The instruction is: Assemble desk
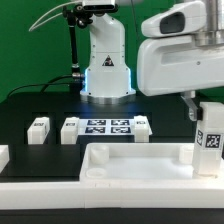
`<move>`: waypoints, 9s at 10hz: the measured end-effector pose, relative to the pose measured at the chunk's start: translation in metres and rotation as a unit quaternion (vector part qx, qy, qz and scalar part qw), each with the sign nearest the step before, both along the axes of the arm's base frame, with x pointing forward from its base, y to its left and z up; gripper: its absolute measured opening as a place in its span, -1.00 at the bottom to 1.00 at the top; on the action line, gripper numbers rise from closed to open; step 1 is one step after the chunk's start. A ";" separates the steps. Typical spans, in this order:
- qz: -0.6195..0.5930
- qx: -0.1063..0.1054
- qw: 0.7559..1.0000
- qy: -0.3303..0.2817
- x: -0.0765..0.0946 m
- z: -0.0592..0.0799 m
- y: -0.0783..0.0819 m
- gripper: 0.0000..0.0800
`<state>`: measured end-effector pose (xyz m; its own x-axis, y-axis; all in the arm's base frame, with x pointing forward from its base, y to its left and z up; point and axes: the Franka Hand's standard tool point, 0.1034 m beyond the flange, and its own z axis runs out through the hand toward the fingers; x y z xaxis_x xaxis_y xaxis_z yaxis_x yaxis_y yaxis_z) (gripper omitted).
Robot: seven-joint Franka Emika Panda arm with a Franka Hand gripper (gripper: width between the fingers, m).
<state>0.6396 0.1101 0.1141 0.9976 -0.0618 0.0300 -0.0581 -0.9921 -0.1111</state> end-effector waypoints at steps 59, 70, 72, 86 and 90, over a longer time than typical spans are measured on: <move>0.034 0.007 0.999 0.017 0.005 -0.012 -0.013 -0.28; -0.600 0.063 0.791 0.101 0.001 -0.012 -0.004 -0.27; -0.636 0.066 0.761 0.107 0.002 -0.013 -0.003 -0.27; -0.733 0.088 0.666 0.105 0.006 -0.015 0.003 0.62; -0.581 0.059 0.802 0.126 -0.005 -0.012 0.004 0.62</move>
Offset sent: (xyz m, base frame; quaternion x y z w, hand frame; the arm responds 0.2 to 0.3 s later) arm -0.0042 -0.0088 -0.0030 -0.0174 0.0191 0.3033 0.9526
